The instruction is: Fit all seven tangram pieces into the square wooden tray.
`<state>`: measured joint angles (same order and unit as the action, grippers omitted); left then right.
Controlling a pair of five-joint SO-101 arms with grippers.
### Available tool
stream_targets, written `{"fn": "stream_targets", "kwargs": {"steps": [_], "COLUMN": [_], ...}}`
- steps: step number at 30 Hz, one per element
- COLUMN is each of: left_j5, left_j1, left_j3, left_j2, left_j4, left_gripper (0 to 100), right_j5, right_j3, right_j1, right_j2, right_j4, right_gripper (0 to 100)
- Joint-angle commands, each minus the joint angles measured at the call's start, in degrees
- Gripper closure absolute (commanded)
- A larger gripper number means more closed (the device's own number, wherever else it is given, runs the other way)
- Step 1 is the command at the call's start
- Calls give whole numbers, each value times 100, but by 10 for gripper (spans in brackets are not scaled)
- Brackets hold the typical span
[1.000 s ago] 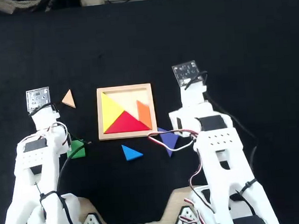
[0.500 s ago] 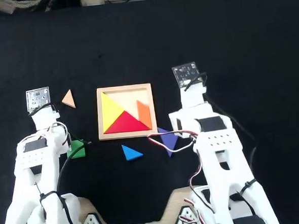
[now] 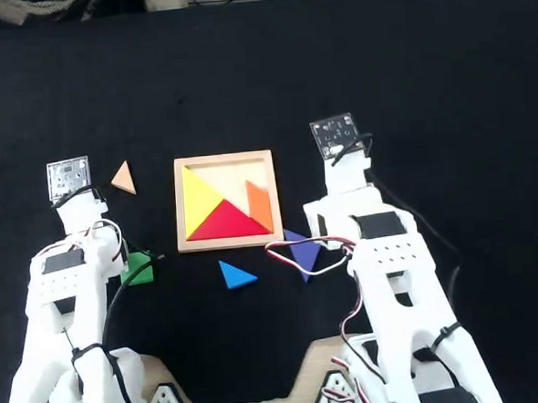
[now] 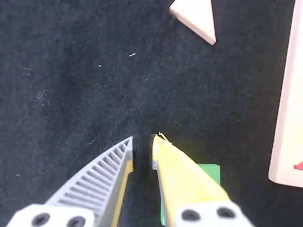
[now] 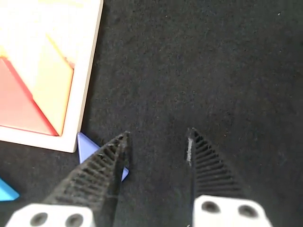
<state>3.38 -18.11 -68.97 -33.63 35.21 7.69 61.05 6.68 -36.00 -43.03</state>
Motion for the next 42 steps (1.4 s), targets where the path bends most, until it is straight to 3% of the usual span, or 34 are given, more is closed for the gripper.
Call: {"fn": "stream_targets", "kwargs": {"steps": [1,9,22,42], "left_j5": [9,26,26,26], "left_j1": [-22,154,154,163], "left_j3": [154,84,84,75], "left_j2": [-62,-62,-62,-62], "left_j4": [-114,-114,-114,-114], "left_gripper": [920,919,919,919], "right_j5": [-9,633,677,624], "right_j3": [-57,-585,1165,215], "right_j1": [0,589,290,308], "right_j2": [-171,-866,-4013,-1490], "right_j4": [-53,-1653,-1020,-976], "right_gripper": [805,807,805,805]}}
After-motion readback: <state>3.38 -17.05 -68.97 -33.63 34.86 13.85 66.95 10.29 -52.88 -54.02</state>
